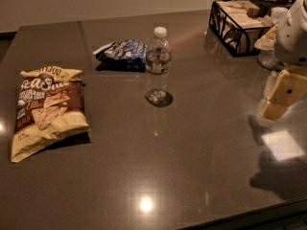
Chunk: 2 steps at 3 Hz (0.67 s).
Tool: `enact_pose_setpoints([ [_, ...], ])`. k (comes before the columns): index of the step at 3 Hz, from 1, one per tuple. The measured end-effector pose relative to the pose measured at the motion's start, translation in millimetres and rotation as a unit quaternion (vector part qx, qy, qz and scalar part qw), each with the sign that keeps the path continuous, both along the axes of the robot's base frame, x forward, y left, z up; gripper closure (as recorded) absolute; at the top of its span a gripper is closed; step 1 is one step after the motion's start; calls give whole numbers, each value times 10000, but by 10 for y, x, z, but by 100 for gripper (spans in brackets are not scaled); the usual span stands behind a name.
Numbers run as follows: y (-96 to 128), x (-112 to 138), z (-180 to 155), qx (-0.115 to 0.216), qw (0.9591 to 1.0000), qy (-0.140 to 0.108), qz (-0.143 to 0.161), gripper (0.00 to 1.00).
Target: Move water bottle near brown chip bag
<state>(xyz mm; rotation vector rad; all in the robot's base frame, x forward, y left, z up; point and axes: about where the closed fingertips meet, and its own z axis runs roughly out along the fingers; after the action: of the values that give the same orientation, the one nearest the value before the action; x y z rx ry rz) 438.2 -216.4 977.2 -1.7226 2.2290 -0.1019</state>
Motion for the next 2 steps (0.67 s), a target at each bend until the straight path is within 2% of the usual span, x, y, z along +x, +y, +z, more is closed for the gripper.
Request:
enact_pose_setpoints([
  [1, 0, 0, 0, 0, 10000, -1, 0, 0],
  [2, 98, 82, 4, 128, 9999, -69, -35, 0],
])
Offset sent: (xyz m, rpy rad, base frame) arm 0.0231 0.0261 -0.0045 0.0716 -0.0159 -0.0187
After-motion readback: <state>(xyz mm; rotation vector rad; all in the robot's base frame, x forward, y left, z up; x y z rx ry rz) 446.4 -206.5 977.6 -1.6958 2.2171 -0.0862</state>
